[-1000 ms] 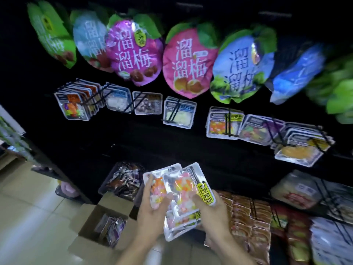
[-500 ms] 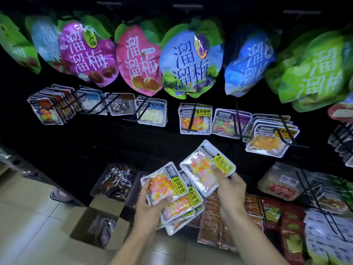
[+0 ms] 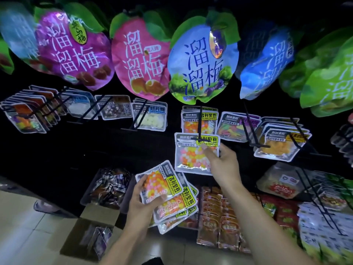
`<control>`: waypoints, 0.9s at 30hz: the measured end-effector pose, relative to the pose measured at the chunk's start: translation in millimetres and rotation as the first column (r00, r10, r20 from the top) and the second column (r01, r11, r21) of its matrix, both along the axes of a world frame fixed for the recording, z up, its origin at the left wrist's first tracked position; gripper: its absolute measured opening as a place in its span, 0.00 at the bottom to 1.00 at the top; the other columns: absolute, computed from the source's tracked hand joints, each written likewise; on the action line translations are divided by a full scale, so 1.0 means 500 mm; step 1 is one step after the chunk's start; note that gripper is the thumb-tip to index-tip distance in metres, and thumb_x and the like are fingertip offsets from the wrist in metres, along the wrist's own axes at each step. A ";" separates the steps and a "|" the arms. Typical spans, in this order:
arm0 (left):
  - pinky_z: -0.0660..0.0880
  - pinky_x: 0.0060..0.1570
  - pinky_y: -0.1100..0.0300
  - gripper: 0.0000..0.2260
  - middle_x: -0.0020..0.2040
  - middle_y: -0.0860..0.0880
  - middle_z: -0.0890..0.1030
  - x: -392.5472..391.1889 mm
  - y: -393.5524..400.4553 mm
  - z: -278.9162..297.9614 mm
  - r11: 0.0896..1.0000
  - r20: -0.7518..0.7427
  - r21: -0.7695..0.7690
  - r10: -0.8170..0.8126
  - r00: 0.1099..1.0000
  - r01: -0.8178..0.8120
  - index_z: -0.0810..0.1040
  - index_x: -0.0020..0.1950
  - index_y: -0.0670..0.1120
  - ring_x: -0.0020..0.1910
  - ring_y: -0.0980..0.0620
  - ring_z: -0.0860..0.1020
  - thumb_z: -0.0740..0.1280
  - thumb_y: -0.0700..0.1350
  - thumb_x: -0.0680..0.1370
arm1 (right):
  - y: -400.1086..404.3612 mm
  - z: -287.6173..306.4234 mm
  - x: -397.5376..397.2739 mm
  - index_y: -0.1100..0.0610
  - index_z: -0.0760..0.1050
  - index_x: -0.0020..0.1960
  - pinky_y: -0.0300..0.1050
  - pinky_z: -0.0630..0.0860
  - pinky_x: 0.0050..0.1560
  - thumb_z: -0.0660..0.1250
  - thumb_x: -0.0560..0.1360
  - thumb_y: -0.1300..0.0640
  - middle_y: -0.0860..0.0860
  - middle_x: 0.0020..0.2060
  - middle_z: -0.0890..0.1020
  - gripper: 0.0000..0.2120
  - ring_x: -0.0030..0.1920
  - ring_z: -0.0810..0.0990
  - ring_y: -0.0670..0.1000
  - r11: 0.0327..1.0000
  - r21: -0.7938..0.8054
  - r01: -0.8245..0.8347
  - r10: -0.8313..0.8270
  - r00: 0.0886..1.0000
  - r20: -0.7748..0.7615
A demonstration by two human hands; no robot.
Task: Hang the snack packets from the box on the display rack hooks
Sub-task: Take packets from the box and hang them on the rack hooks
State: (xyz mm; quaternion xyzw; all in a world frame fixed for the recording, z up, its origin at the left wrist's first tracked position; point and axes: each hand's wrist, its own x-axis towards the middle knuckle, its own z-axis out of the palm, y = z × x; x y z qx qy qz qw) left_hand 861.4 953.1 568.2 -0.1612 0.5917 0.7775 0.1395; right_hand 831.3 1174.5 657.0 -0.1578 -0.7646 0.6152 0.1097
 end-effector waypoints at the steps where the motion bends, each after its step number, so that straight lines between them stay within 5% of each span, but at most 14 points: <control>1: 0.84 0.37 0.55 0.34 0.62 0.48 0.80 -0.011 -0.005 -0.004 1.000 -0.008 0.013 -0.014 1.000 0.014 0.75 0.64 0.66 0.53 0.43 0.85 0.78 0.33 0.70 | -0.004 -0.005 0.001 0.47 0.82 0.55 0.39 0.74 0.53 0.69 0.80 0.47 0.40 0.48 0.86 0.07 0.51 0.82 0.36 1.000 0.002 0.018 -0.018 1.000 -0.001; 7: 0.85 0.43 0.50 0.33 0.64 0.47 0.80 -0.068 -0.038 -0.028 0.992 -0.044 0.058 -0.107 0.993 0.109 0.76 0.63 0.66 0.56 0.42 0.85 0.78 0.34 0.69 | -0.021 -0.025 0.009 0.45 0.82 0.54 0.43 0.75 0.52 0.69 0.80 0.49 0.39 0.46 0.86 0.04 0.48 0.83 0.39 0.988 0.003 0.157 -0.156 0.986 -0.053; 12: 0.84 0.49 0.45 0.35 0.64 0.48 0.81 -0.092 -0.058 -0.030 0.983 -0.068 0.066 -0.165 0.984 0.169 0.76 0.65 0.65 0.56 0.44 0.85 0.80 0.38 0.65 | -0.037 -0.025 0.002 0.43 0.81 0.56 0.45 0.74 0.62 0.70 0.80 0.46 0.37 0.50 0.85 0.06 0.56 0.82 0.38 0.977 -0.001 0.212 -0.212 0.976 -0.051; 17: 0.83 0.54 0.42 0.37 0.66 0.49 0.79 -0.102 -0.070 -0.018 0.977 -0.116 0.060 -0.199 0.973 0.206 0.75 0.65 0.71 0.60 0.44 0.83 0.82 0.45 0.62 | -0.038 -0.025 -0.017 0.42 0.81 0.53 0.41 0.74 0.52 0.69 0.81 0.50 0.36 0.47 0.85 0.04 0.49 0.82 0.35 0.970 0.045 0.239 -0.238 0.971 -0.027; 20: 0.83 0.54 0.47 0.37 0.69 0.52 0.77 -0.100 -0.068 -0.010 0.975 -0.178 0.014 -0.215 0.960 0.221 0.73 0.65 0.73 0.63 0.46 0.81 0.81 0.42 0.66 | -0.025 -0.029 -0.047 0.46 0.81 0.58 0.49 0.76 0.56 0.67 0.81 0.52 0.42 0.54 0.85 0.07 0.56 0.82 0.45 0.967 0.072 0.246 -0.245 0.969 -0.016; 23: 0.81 0.59 0.45 0.38 0.72 0.53 0.74 -0.099 -0.066 -0.002 0.977 -0.194 -0.019 -0.211 0.958 0.211 0.72 0.65 0.75 0.67 0.45 0.78 0.81 0.43 0.67 | -0.011 -0.030 -0.094 0.53 0.79 0.63 0.55 0.75 0.65 0.69 0.75 0.39 0.50 0.63 0.82 0.24 0.64 0.79 0.55 0.955 0.063 0.289 -0.289 0.957 -0.017; 27: 0.83 0.54 0.40 0.38 0.70 0.49 0.75 -0.095 -0.068 0.004 0.979 -0.150 0.005 -0.203 0.968 0.206 0.73 0.65 0.74 0.61 0.41 0.82 0.81 0.43 0.65 | 0.007 -0.040 -0.153 0.58 0.77 0.55 0.50 0.69 0.58 0.67 0.74 0.34 0.52 0.57 0.81 0.27 0.60 0.76 0.56 0.955 0.078 0.286 -0.285 0.958 -0.028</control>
